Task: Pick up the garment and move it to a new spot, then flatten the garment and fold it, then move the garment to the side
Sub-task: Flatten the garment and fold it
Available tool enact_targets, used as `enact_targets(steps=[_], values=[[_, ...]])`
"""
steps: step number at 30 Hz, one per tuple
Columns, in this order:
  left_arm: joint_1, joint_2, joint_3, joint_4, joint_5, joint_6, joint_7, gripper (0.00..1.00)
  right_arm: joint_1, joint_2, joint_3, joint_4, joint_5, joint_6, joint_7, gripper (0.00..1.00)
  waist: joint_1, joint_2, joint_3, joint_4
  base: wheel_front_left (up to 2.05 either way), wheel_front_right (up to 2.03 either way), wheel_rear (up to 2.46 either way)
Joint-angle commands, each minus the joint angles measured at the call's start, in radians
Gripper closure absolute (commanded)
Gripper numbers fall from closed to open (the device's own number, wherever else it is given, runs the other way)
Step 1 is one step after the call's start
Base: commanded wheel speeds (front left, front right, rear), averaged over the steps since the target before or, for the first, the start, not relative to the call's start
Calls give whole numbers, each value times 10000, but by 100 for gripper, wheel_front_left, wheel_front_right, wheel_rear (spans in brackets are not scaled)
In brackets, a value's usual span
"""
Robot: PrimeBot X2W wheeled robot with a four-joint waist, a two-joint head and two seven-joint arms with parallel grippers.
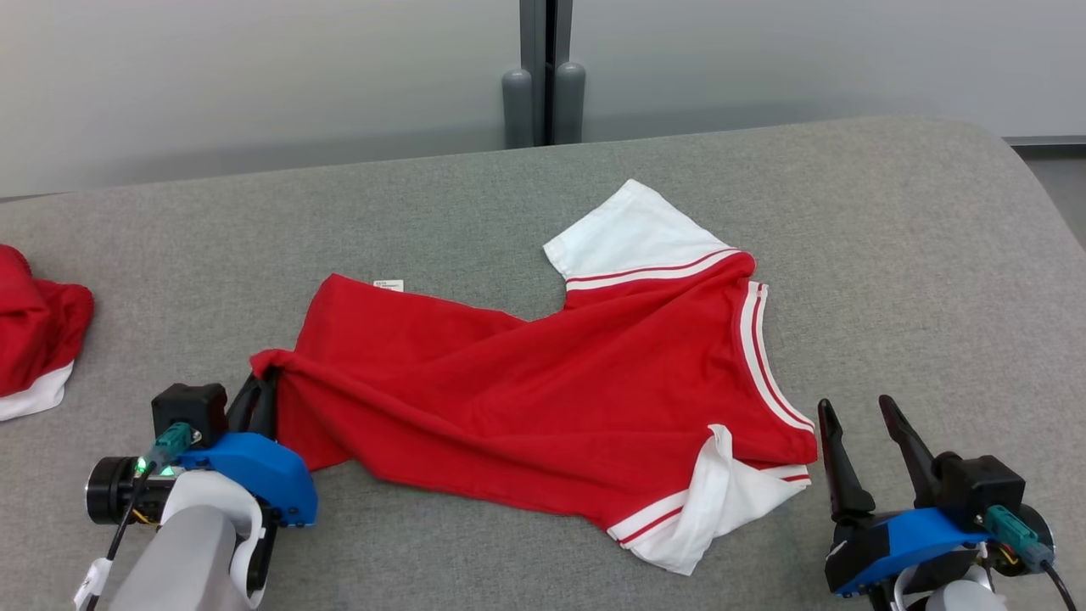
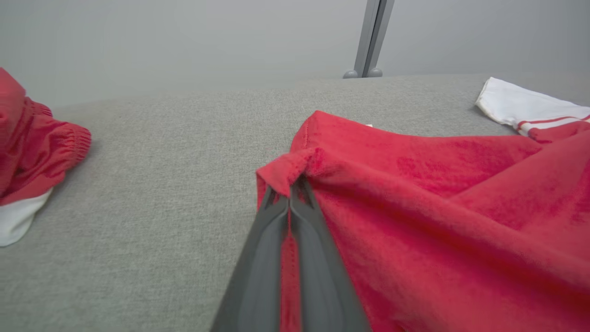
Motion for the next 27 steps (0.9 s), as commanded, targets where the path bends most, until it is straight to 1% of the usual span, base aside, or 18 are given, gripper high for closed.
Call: enact_targets(steps=[1,4,6,9,13,19,27], values=[[-198,61,60,-12,68,-24,-39,0,-69,0,14,39,-35,6,-37,0,0,0,-8,21,0,0,0],[110,-71,326,-267,248,23,-44,0,35,14,-15,82,-25,4,-38,0,0,0,-92,129,0,0,0],[449,-199,594,-705,333,78,-44,0,130,17,-41,119,-19,6,-37,0,0,0,-173,214,0,0,0],[1100,-357,876,-1284,412,-67,-38,0,246,37,-103,143,35,6,-38,0,0,0,-298,410,0,0,0],[1733,-351,927,-1740,749,-177,-39,0,392,62,-86,168,22,4,-37,0,0,0,-426,633,0,0,0],[2106,-514,769,-1472,949,-373,-40,0,325,96,51,227,41,6,-37,0,0,0,-493,733,0,0,0],[1738,-730,789,-662,884,-515,-40,0,141,99,141,174,41,6,-37,0,0,0,-223,375,0,0,0]])
